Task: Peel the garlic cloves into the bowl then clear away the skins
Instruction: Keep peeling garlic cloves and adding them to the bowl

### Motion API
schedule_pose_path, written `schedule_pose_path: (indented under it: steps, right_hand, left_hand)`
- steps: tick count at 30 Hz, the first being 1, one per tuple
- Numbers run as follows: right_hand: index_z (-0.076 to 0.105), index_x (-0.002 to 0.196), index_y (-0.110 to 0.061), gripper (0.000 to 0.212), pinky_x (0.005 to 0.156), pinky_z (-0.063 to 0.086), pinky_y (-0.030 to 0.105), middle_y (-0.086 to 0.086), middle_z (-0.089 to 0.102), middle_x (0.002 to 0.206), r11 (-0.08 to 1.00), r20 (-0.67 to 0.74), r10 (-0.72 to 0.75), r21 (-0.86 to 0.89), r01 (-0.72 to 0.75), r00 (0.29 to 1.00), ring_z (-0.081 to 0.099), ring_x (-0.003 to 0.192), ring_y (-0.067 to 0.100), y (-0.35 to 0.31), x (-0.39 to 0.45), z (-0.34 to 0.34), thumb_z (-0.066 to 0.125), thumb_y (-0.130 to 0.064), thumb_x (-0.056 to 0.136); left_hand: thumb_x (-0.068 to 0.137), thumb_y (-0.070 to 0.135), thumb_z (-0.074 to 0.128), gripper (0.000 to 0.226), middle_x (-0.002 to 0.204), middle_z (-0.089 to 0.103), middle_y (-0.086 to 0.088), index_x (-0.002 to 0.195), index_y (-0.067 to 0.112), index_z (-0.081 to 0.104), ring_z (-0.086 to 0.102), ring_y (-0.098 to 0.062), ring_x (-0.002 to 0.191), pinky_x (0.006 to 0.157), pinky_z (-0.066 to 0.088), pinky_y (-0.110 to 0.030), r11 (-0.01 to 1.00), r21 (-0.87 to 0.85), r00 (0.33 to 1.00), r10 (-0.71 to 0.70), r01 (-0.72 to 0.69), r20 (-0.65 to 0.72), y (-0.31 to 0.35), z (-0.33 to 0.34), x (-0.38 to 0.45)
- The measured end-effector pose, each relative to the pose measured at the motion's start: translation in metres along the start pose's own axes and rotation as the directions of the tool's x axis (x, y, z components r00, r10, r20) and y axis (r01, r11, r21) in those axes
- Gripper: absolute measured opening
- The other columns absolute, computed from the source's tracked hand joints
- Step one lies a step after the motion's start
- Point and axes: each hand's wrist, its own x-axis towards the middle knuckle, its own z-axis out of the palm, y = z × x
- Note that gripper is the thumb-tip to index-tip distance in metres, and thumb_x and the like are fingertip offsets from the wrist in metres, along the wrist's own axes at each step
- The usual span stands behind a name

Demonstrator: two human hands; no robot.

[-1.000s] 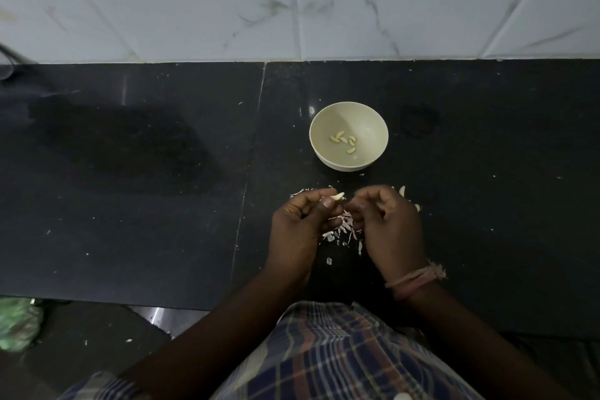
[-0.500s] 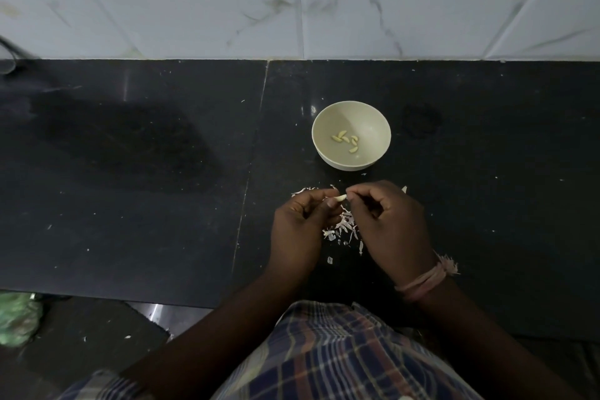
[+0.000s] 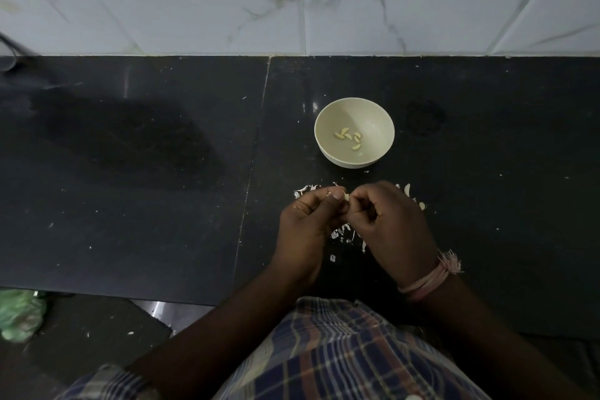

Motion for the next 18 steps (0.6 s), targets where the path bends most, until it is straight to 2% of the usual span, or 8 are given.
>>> schedule_pose_path:
  steps: [3,9,13,18]
  right_hand:
    - [0.067,0.085,-0.014,0.004,0.064,0.049,0.035,-0.002,0.061,0.083,1.000,0.032,0.003,-0.004,-0.003,0.999,0.057,0.071,0.015,0.001,0.003,-0.002,0.070,-0.015,0.084]
    - [0.067,0.082,-0.015,0.004,0.063,0.050,0.038,-0.001,0.060,0.078,1.000,0.088,0.003,-0.029,0.000,0.996,0.057,0.070,0.017,0.002,0.006,-0.003,0.071,-0.014,0.083]
    - [0.067,0.081,-0.014,0.003,0.066,0.051,0.038,-0.001,0.062,0.078,0.999,0.134,0.036,0.006,-0.037,0.990,0.058,0.071,0.016,0.001,0.010,-0.005,0.069,-0.015,0.083]
    - [0.067,0.081,-0.016,0.007,0.064,0.048,0.024,-0.009,0.063,0.074,0.973,0.195,0.189,0.091,-0.210,0.962,0.060,0.069,0.006,-0.004,0.014,-0.012,0.074,-0.013,0.082]
  left_hand:
    - [0.096,0.008,0.065,0.014,0.091,0.070,-0.017,0.102,-0.001,0.073,0.068,-0.022,0.085,0.079,0.058,-0.031,1.000,-0.004,1.000,-0.015,0.015,-0.016,0.002,-0.001,0.001]
    - [0.095,0.007,0.067,0.013,0.091,0.072,-0.022,0.099,-0.002,0.076,0.070,-0.027,0.087,0.079,0.058,-0.032,0.998,0.046,0.999,-0.030,0.031,-0.017,0.003,-0.003,0.001]
    - [0.094,0.008,0.068,0.021,0.101,0.069,-0.036,0.105,-0.009,0.072,0.069,-0.035,0.093,0.088,0.059,-0.041,0.996,0.084,0.999,-0.033,0.033,0.007,0.005,-0.004,0.002]
    - [0.095,0.010,0.067,0.023,0.109,0.067,-0.038,0.108,-0.009,0.071,0.069,-0.037,0.098,0.094,0.057,-0.045,0.993,0.105,0.998,-0.051,0.046,0.040,0.008,-0.004,0.002]
